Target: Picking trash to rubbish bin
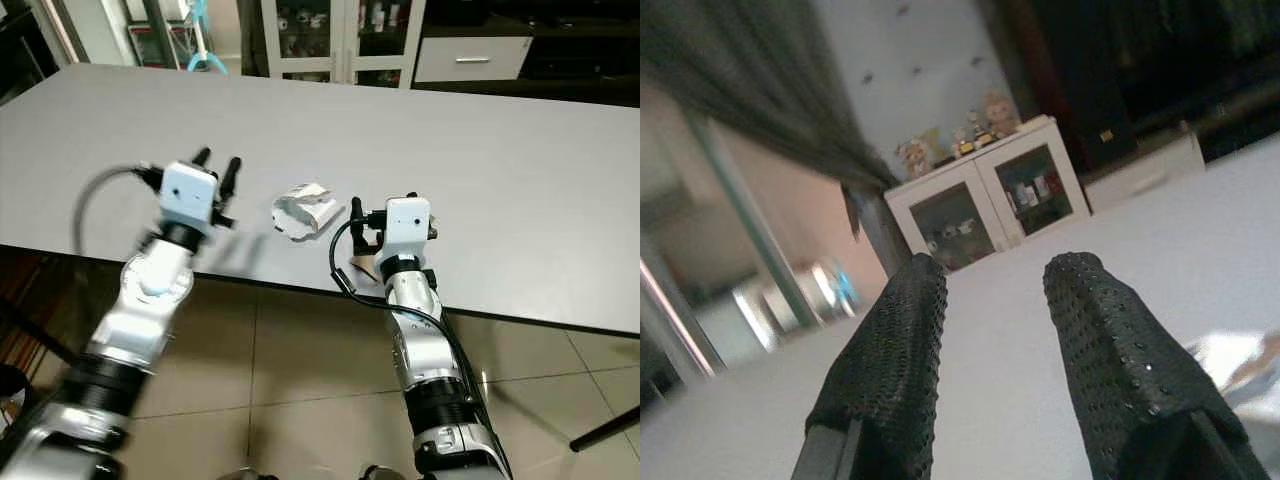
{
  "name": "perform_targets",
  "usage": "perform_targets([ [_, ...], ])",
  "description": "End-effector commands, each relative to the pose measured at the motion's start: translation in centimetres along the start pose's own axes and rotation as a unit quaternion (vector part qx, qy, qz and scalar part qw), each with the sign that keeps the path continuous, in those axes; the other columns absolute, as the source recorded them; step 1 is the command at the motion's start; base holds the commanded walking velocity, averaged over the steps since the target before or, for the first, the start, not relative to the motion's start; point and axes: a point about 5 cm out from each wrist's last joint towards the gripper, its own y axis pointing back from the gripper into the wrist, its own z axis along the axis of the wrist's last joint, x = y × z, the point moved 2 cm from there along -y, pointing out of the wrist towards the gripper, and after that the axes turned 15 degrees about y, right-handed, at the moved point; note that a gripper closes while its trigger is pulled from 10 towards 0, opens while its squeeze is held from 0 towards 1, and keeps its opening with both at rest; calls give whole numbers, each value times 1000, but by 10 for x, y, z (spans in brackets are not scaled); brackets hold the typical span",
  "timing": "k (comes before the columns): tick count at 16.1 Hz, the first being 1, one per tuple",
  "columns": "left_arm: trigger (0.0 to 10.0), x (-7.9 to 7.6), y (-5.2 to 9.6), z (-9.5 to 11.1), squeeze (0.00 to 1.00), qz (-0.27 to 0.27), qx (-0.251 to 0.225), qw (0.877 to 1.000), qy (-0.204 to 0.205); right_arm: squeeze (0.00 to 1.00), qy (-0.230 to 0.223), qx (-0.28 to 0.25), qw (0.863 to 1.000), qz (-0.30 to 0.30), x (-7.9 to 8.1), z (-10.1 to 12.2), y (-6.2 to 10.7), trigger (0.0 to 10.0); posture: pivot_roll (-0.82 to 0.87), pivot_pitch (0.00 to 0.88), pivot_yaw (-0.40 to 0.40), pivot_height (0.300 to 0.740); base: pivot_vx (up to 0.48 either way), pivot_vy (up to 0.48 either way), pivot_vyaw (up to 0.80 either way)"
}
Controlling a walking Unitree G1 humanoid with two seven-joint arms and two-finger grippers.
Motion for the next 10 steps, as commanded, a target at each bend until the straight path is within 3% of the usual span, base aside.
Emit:
perform_targets([
  [1,10000,0,-1,-1,0,-22,9,1000,-20,0,-1,0,1000,-3,-1,0,1,10000,-39,77,34,740,0,0,0],
  [4,10000,4,4,-14,0,-30,38,997,-55,0,-3,2,1000,-1,0,-1,2,10000,-39,88,31,740,0,0,0],
  [10,10000,-13,9,-23,0,-65,49,994,-75,0,-2,6,1000,-2,-1,-2,4,10000,-42,109,29,740,287,0,0],
])
